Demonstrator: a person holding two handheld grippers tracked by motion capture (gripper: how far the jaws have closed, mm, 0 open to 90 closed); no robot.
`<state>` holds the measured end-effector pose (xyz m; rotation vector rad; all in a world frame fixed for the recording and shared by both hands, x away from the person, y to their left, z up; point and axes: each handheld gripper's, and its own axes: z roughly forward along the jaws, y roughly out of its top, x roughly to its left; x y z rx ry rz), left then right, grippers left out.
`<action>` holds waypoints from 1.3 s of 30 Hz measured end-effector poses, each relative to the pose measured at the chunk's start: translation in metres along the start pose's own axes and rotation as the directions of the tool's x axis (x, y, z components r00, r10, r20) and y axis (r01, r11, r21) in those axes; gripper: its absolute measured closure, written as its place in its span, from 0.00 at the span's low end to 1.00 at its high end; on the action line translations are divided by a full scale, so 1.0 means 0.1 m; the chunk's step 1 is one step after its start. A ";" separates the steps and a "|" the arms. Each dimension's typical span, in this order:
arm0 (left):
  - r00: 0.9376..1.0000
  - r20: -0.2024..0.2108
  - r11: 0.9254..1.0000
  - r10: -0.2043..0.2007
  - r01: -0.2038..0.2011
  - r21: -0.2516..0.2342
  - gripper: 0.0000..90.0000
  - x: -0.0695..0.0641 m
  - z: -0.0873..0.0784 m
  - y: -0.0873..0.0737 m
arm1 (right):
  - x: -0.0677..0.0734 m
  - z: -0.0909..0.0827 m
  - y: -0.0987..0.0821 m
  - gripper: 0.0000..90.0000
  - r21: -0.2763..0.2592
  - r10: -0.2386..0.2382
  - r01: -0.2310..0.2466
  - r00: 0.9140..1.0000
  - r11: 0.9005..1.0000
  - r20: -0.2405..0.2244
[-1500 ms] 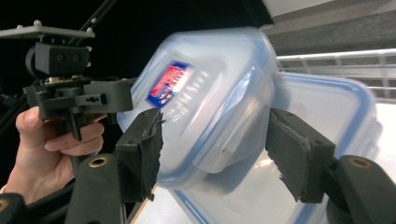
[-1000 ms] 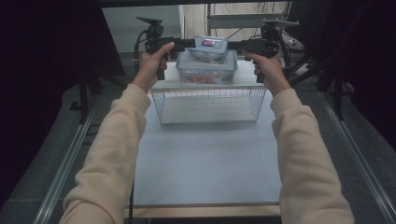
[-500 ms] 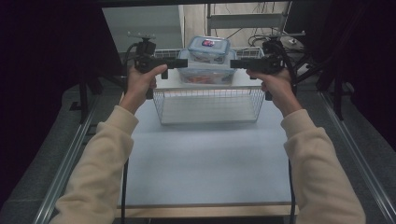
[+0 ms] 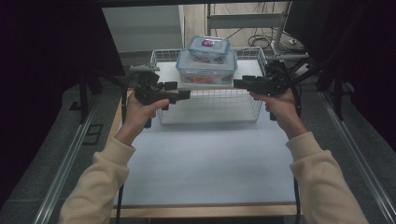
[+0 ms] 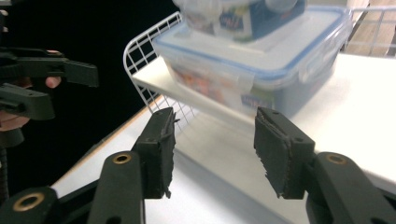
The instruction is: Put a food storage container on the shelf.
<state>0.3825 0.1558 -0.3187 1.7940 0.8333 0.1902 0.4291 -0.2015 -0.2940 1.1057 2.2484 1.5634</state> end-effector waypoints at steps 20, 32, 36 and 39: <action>0.998 0.044 0.998 -0.052 0.051 0.027 0.27 -0.13 0.04 -1.02 | -0.10 -0.09 -1.07 0.50 0.032 0.037 -0.035 0.997 0.999 -0.065; 0.994 0.007 0.988 -0.110 0.109 0.109 0.27 -0.05 0.11 -1.62 | -0.11 -0.14 -1.73 0.44 0.110 0.039 -0.036 0.999 0.993 -0.031; 0.992 -0.004 0.981 -0.129 0.128 0.144 0.27 -0.02 0.15 -1.79 | -0.07 -0.13 -1.97 0.43 0.162 0.007 -0.005 1.000 0.987 -0.012; 0.991 -0.011 0.978 -0.133 0.133 0.162 0.27 0.00 0.17 -1.87 | -0.08 -0.11 -2.09 0.42 0.187 0.008 -0.008 1.000 0.982 -0.003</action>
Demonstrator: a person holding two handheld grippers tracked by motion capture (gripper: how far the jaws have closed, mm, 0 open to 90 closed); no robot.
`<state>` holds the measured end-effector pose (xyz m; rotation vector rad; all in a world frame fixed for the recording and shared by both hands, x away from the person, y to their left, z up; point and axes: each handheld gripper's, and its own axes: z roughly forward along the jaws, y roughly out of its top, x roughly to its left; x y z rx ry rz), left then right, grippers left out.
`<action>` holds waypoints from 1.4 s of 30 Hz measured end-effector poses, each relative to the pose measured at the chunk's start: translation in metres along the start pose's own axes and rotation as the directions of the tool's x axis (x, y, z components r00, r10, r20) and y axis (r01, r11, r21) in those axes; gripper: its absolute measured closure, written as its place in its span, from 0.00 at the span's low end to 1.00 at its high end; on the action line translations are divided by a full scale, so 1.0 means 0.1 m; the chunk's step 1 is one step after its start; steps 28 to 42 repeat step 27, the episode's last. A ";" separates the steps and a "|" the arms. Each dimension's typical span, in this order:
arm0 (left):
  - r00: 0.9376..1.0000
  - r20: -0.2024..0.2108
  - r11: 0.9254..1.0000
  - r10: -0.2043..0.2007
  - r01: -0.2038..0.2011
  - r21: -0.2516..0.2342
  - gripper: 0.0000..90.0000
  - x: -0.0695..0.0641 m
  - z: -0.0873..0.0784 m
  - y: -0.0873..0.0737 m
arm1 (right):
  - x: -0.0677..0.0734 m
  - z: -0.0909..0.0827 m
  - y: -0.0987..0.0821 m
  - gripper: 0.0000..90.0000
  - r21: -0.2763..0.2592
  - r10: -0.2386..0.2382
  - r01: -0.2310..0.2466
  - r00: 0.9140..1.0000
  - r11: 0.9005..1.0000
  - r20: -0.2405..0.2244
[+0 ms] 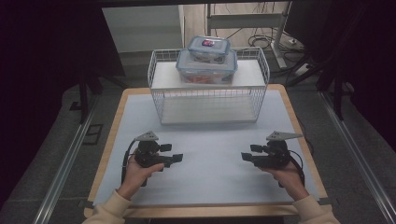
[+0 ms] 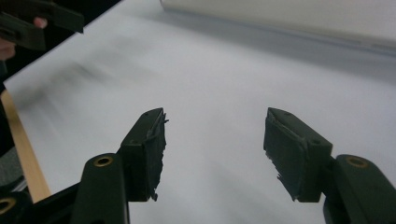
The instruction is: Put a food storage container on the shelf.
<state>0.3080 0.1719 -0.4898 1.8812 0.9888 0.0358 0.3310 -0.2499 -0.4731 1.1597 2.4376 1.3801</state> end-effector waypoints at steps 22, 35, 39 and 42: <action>0.999 -0.017 1.000 -0.028 0.028 0.014 0.27 0.05 0.05 -0.13 | -0.07 -0.01 -0.11 0.35 -0.019 0.004 -0.003 0.999 1.000 0.036; 0.999 -0.021 0.999 -0.047 0.047 0.011 0.27 0.09 0.03 -0.16 | -0.09 0.00 -0.12 0.33 -0.017 0.002 -0.002 0.999 1.000 0.042; 0.999 -0.021 0.999 -0.047 0.047 0.011 0.27 0.09 0.03 -0.16 | -0.09 0.00 -0.12 0.33 -0.017 0.002 -0.002 0.999 1.000 0.042; 0.999 -0.021 0.999 -0.047 0.047 0.011 0.27 0.09 0.03 -0.16 | -0.09 0.00 -0.12 0.33 -0.017 0.002 -0.002 0.999 1.000 0.042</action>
